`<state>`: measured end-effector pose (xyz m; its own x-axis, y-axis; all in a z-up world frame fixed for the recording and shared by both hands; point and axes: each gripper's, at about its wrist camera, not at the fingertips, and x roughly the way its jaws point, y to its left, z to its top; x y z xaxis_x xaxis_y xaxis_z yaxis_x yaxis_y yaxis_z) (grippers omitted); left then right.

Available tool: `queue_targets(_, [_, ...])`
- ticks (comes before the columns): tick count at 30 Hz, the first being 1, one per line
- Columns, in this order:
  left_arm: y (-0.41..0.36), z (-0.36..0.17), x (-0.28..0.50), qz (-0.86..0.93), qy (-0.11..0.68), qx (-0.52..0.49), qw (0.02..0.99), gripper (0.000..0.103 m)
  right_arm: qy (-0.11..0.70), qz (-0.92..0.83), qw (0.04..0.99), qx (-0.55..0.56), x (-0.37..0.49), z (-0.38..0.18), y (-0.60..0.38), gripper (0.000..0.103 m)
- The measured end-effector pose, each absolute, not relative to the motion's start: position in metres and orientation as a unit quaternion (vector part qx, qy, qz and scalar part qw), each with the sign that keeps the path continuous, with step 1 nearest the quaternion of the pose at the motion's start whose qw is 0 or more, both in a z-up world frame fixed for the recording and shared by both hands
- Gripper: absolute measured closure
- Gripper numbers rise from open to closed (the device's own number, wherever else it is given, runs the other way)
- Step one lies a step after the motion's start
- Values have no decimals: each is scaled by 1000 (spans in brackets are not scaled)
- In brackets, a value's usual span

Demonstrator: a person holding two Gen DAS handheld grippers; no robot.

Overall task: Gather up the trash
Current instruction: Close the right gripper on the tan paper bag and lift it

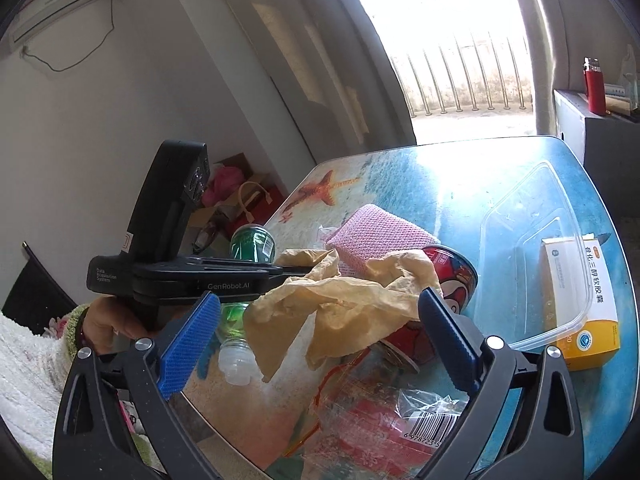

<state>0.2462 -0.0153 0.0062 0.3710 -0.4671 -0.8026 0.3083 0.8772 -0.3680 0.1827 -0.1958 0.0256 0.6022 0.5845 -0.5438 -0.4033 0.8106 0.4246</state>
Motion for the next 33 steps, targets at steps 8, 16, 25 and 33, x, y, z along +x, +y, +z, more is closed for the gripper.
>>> queue_targets(8, [-18, -4, 256, -245, 523, -102, 810, 103, 375, 270, 877, 132, 206, 5, -189, 7])
queue_targets(16, [-13, -12, 267, -251, 536, -124, 797, 103, 372, 282, 882, 61, 202, 1, -178, 7])
queue_targets(25, [-13, -13, 274, -267, 545, -151, 781, 103, 381, 236, 894, 23, 210, -5, -168, 10])
queue_targets(33, [-16, -11, 276, -281, 550, -174, 767, 103, 372, 215, 903, -5, 207, -6, -155, 23])
